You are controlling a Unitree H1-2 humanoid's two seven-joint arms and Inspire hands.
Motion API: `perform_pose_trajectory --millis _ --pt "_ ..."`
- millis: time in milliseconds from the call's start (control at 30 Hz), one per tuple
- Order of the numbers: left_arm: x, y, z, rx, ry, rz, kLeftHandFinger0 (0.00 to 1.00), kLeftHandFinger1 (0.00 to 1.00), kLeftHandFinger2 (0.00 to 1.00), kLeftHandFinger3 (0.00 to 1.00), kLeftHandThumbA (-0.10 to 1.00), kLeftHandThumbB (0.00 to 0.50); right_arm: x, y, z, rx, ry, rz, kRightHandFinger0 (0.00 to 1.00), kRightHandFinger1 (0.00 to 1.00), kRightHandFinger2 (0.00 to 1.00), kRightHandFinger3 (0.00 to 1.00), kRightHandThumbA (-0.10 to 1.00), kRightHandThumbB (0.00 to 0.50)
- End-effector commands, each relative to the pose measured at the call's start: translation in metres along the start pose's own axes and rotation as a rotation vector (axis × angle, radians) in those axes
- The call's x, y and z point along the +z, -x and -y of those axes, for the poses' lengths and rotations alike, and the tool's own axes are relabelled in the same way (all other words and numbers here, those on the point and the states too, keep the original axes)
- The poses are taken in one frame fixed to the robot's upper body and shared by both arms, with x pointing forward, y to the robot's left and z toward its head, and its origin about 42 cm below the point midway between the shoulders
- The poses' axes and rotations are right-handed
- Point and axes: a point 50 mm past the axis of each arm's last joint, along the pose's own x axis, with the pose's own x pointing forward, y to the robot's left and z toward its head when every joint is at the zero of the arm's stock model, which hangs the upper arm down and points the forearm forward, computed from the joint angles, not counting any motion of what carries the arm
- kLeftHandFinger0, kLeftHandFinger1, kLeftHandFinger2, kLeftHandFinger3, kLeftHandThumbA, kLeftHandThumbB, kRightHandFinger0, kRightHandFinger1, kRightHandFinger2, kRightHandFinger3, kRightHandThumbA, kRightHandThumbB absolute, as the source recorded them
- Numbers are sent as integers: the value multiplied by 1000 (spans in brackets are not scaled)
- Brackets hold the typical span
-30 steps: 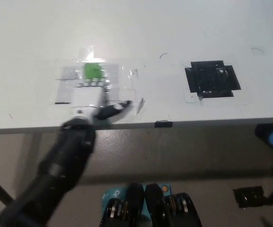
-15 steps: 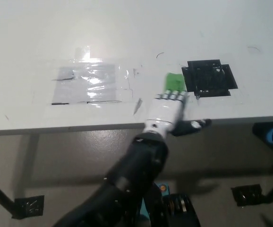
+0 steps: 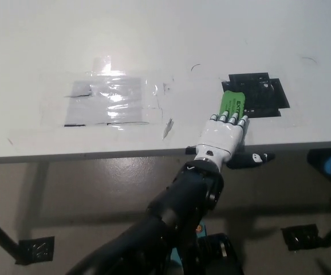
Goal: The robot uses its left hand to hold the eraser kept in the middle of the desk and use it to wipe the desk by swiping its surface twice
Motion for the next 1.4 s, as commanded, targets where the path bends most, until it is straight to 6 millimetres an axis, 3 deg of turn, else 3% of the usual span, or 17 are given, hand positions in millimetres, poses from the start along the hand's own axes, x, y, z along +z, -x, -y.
perform_pose_trajectory --millis 0,67,200,300,367,400,500,767,967,1000,1167,1367 --pt "-12 36 95 -429 50 -28 1000 1000 1000 1000 1000 500 18 -5 -2 -24 3 99 1000 1000 1000 1000 1000 15" --pt "-24 36 94 -416 42 -56 1000 1000 1000 1000 1000 500 19 -7 -1 -24 -5 98 1000 1000 1000 1000 1000 29" --pt "-71 44 98 -399 79 -170 1000 1000 1000 1000 1000 500 18 -6 0 -32 -15 84 1000 1000 1000 1000 1000 74" --pt "-104 52 102 -406 125 -248 1000 1000 1000 1000 1000 500 17 -6 2 -33 -6 92 1000 1000 1000 1000 1000 20" --pt "-114 55 104 -414 118 -267 1000 1000 1000 1000 1000 500 18 -6 3 -35 -8 99 1000 1000 1000 1000 1000 20" --pt "-133 66 113 -405 138 -314 1000 1000 1000 1000 1000 500 18 -7 4 -38 -12 98 1000 1000 1000 1000 1000 10" --pt "-166 87 125 -393 190 -391 1000 1000 1000 1000 1000 500 16 -6 6 -40 -17 93 1000 1000 1000 1000 1000 17" --pt "-211 122 141 -407 283 -543 1000 1000 1000 1000 1000 500 14 -5 10 -49 -31 78 1000 1000 1000 1000 1000 26" --pt "-238 156 154 -379 387 -635 1000 1000 1000 1000 1000 500 13 -4 13 -58 -34 77 1000 1000 1000 1000 1000 7" --pt "-247 171 163 -382 400 -672 1000 1000 1000 1000 1000 500 12 -4 14 -58 -26 85 1000 1000 1000 1000 1000 4" --pt "-265 201 175 -385 420 -715 1000 1000 1000 1000 1000 500 8 -2 13 -56 -25 75 1000 1000 1000 1000 1000 17" --pt "-276 217 173 -380 424 -722 1000 1000 1000 1000 1000 500 8 -2 19 -75 -45 64 1000 1000 1000 1000 1000 22"
